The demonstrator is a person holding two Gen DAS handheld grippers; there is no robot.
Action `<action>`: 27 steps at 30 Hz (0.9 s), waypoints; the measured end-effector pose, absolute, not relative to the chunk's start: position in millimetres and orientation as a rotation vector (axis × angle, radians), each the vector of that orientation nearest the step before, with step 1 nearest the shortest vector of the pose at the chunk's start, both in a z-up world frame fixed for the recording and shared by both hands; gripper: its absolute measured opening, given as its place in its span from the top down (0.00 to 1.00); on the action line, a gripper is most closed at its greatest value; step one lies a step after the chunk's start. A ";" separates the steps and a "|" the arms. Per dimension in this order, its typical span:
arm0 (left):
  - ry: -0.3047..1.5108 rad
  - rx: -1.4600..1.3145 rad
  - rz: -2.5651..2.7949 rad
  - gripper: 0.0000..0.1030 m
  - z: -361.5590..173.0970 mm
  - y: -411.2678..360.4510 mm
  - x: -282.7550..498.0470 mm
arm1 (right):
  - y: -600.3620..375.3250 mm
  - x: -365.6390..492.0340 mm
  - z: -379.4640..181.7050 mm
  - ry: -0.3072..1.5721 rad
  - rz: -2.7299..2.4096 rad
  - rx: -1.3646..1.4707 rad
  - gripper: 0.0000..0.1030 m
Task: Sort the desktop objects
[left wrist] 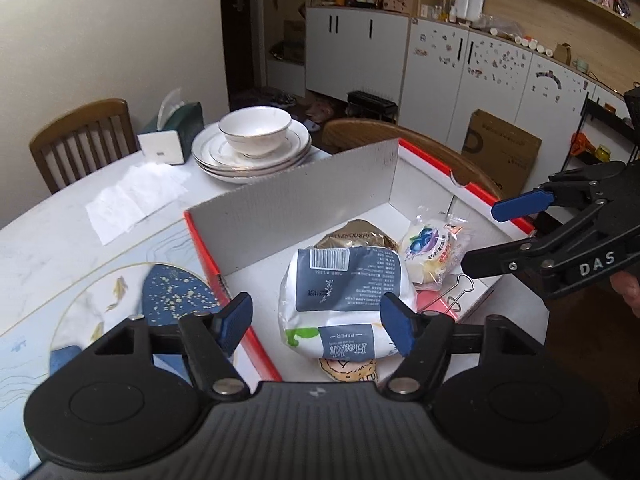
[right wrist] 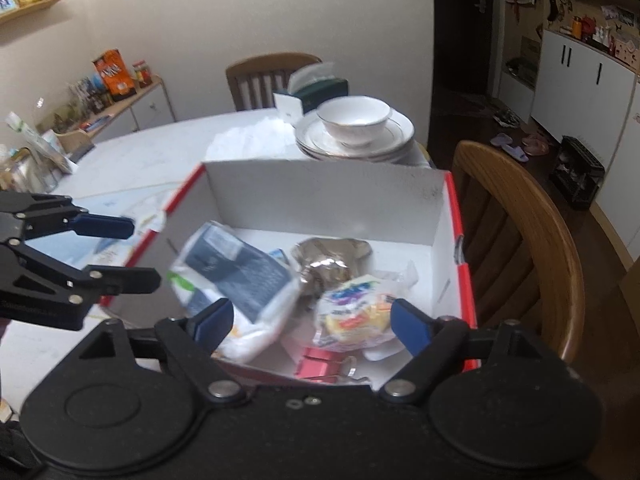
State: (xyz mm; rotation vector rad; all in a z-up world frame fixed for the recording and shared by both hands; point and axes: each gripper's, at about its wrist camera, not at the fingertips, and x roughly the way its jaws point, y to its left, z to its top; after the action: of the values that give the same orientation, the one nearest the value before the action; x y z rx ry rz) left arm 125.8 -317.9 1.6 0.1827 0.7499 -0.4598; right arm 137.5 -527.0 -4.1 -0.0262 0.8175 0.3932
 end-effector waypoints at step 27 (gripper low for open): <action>0.757 0.173 -0.366 0.00 10.1 -306.6 88.3 | -520.9 82.2 25.1 0.700 0.446 0.045 0.00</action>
State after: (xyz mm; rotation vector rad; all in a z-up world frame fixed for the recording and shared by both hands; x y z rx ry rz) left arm 88.3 -306.6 10.1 0.1731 0.7567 -0.3664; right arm 82.2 -520.9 25.1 0.0452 0.7003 0.4458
